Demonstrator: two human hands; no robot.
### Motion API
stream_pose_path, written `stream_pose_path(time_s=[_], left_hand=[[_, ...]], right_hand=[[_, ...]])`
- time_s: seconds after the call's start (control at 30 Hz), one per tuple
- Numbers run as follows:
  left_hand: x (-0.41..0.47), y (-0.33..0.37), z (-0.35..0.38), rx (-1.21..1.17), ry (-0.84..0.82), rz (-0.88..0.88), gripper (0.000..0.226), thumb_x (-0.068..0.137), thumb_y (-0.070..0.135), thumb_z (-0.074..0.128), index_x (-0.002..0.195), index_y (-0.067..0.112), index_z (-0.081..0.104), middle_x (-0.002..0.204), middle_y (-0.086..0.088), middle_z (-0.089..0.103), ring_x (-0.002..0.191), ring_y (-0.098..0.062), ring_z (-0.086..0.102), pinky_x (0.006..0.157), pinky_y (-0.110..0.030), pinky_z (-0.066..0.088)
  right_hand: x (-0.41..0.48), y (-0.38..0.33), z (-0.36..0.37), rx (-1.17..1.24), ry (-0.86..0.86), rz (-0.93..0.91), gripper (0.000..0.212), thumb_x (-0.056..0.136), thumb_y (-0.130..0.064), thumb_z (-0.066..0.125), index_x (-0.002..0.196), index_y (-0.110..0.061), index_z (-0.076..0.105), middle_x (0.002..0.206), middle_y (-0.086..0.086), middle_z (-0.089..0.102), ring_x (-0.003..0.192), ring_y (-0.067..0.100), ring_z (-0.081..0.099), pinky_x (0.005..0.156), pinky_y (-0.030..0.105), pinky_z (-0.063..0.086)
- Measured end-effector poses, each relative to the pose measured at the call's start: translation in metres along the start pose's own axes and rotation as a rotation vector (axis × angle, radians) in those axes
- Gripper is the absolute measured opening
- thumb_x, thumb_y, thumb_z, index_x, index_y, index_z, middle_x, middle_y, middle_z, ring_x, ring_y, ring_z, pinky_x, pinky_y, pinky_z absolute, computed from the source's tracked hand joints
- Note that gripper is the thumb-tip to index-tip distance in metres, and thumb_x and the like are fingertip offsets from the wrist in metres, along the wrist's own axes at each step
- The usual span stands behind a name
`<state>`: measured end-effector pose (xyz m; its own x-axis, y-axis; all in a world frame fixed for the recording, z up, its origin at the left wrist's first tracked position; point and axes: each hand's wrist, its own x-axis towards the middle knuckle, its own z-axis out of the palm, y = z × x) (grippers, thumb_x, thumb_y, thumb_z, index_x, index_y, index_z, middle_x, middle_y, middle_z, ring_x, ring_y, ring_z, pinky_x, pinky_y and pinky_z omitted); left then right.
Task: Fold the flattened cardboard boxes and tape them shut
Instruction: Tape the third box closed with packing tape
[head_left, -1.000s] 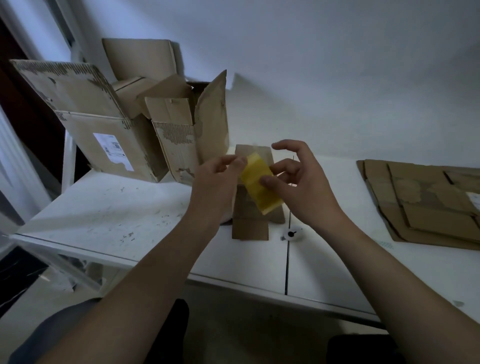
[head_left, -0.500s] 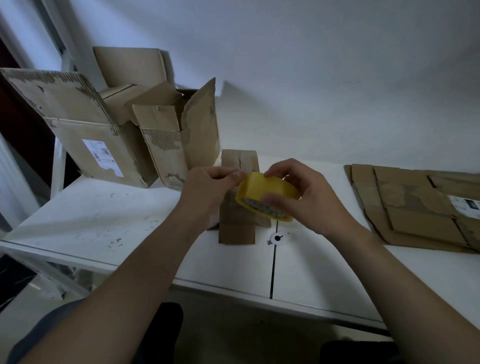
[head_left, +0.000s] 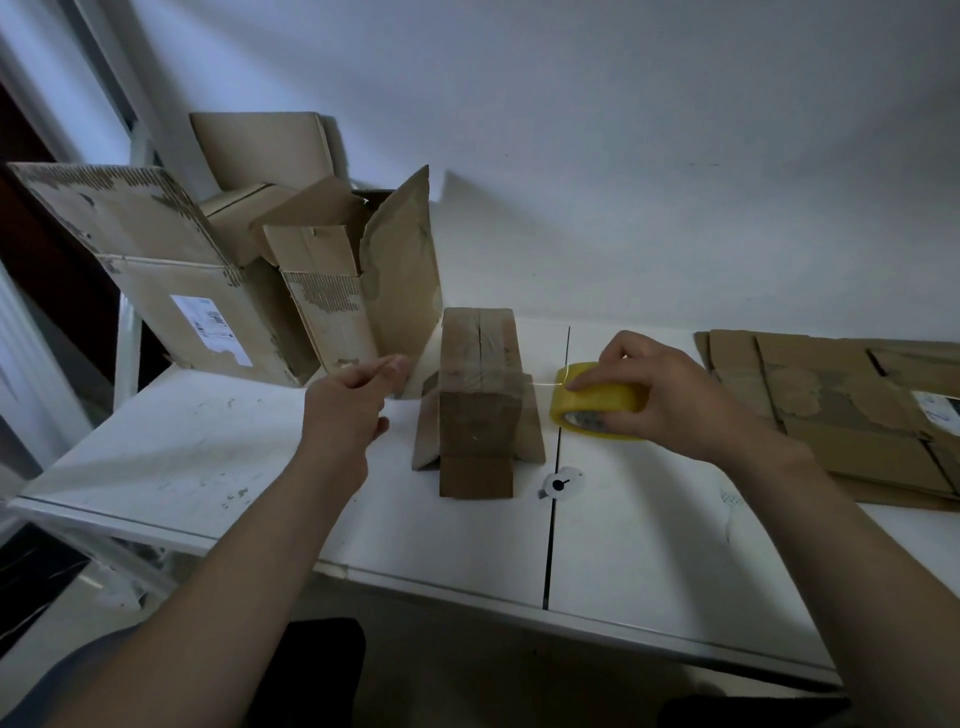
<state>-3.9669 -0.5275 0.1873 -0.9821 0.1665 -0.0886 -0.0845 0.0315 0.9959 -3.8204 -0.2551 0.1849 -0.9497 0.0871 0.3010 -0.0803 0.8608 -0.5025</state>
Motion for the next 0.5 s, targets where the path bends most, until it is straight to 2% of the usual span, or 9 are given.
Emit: stream_pose_path(time_s=[0.07, 0.17, 0.27, 0.37, 0.43, 0.5], left_hand=[[0.002, -0.009, 0.001, -0.028, 0.024, -0.015, 0.003, 0.091, 0.029, 0.072, 0.094, 0.030, 0.071, 0.105, 0.011, 0.065, 0.102, -0.016, 0.055, 0.087, -0.035, 0.049], [0.008, -0.022, 0.004, -0.038, 0.043, -0.023, 0.003, 0.091, 0.028, 0.071, 0.093, 0.031, 0.070, 0.102, 0.015, 0.065, 0.101, -0.013, 0.056, 0.087, -0.035, 0.048], [0.016, -0.037, 0.008, -0.046, 0.057, -0.041, 0.004, 0.092, 0.029, 0.070, 0.092, 0.033, 0.069, 0.100, 0.016, 0.066, 0.097, -0.010, 0.056, 0.085, -0.033, 0.047], [0.026, -0.050, 0.014, -0.040, 0.079, -0.055, 0.005, 0.093, 0.029, 0.069, 0.091, 0.033, 0.068, 0.094, 0.017, 0.066, 0.091, -0.009, 0.057, 0.071, -0.024, 0.046], [0.032, -0.057, 0.021, -0.016, 0.095, -0.074, 0.005, 0.093, 0.029, 0.070, 0.098, 0.029, 0.071, 0.092, 0.017, 0.066, 0.088, -0.008, 0.058, 0.065, -0.021, 0.046], [0.037, -0.065, 0.027, -0.006, 0.108, -0.077, 0.013, 0.092, 0.029, 0.071, 0.104, 0.026, 0.074, 0.094, 0.014, 0.069, 0.090, -0.010, 0.060, 0.066, -0.023, 0.050]], right_hand=[[0.005, 0.006, 0.007, 0.003, 0.014, -0.029, 0.033, 0.079, -0.031, 0.085, 0.108, -0.039, 0.075, 0.102, -0.012, 0.051, 0.094, 0.007, 0.053, 0.073, 0.010, 0.038], [0.012, 0.013, 0.017, -0.008, 0.002, -0.034, 0.033, 0.079, -0.029, 0.085, 0.109, -0.038, 0.075, 0.103, -0.011, 0.049, 0.093, 0.010, 0.053, 0.075, 0.021, 0.045], [0.017, 0.021, 0.029, -0.018, -0.005, -0.023, 0.033, 0.079, -0.027, 0.086, 0.109, -0.037, 0.075, 0.101, -0.010, 0.050, 0.090, 0.008, 0.053, 0.073, 0.017, 0.042], [0.023, 0.027, 0.043, -0.024, -0.015, 0.010, 0.033, 0.080, -0.026, 0.084, 0.110, -0.037, 0.076, 0.098, -0.006, 0.049, 0.085, 0.007, 0.052, 0.070, 0.016, 0.039], [0.026, 0.029, 0.053, -0.069, -0.050, 0.039, 0.033, 0.083, -0.027, 0.082, 0.113, -0.038, 0.075, 0.098, -0.003, 0.048, 0.082, 0.010, 0.049, 0.067, 0.016, 0.036], [0.030, 0.028, 0.063, -0.098, -0.085, 0.067, 0.034, 0.086, -0.029, 0.079, 0.117, -0.039, 0.073, 0.100, -0.001, 0.045, 0.083, 0.013, 0.049, 0.067, 0.015, 0.035]])
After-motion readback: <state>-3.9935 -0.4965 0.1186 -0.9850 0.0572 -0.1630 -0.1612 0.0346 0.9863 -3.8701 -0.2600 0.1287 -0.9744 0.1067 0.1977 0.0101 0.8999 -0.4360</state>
